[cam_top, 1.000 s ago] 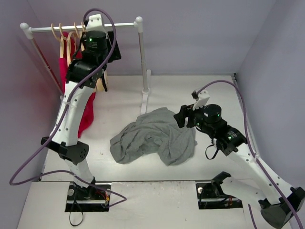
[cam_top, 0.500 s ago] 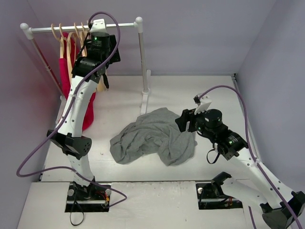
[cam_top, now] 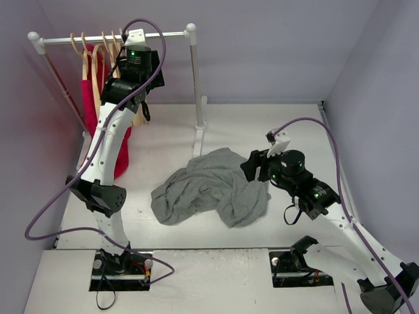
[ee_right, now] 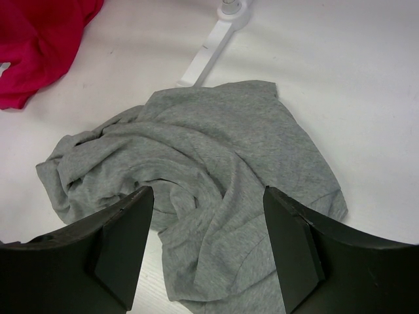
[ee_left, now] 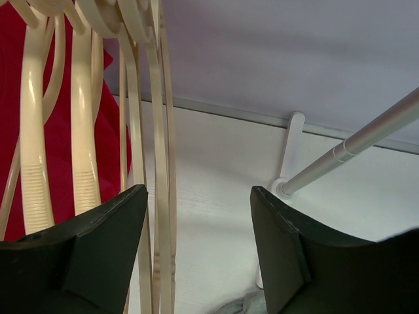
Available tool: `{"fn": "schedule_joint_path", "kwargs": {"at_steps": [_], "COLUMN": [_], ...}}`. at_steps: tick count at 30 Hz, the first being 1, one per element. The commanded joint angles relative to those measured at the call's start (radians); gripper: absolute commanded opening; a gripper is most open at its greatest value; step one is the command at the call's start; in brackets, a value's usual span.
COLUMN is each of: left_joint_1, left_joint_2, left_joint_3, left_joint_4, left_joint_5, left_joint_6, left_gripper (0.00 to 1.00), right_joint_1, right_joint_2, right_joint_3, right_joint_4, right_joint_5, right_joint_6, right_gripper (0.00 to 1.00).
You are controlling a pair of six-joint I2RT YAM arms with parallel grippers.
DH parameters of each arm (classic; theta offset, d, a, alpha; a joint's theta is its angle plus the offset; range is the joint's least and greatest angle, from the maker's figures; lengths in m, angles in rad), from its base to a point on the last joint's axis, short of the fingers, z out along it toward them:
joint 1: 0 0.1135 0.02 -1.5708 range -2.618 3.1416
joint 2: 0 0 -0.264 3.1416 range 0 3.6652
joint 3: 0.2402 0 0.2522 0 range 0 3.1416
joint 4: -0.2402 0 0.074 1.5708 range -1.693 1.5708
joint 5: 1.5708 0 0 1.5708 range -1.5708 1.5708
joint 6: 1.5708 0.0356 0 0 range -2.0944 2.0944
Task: Place the t-shirt on the hanger
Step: Pick up the hanger from the clothesline.
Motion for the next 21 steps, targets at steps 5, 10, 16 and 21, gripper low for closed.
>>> {"fn": "schedule_joint_path", "kwargs": {"at_steps": [5,10,16,21], "left_joint_1": [0.007,0.007,0.021,0.027], "left_joint_2": [-0.009,-0.004,-0.001,0.002], "left_joint_3": [0.012,-0.006,-0.047,-0.061], "left_joint_4": [0.048,0.047,0.043,0.043], "left_joint_5": [-0.011,-0.027,-0.068,-0.073], "left_joint_6": [0.003,0.000,-0.012,-0.009], "left_gripper": [0.58,0.58,0.53,0.48], "right_joint_1": [0.002,0.002,0.002,0.002], "right_joint_2": [-0.006,-0.001,0.002,0.001], "right_joint_3": [-0.004,-0.004,-0.001,-0.003], "right_joint_4": [0.060,0.061,0.061,0.061], "right_joint_5": [0.000,0.001,0.007,0.008], "right_joint_6": [0.011,0.012,0.009,0.010], "right_gripper": [0.65,0.65,0.65,0.65]}}
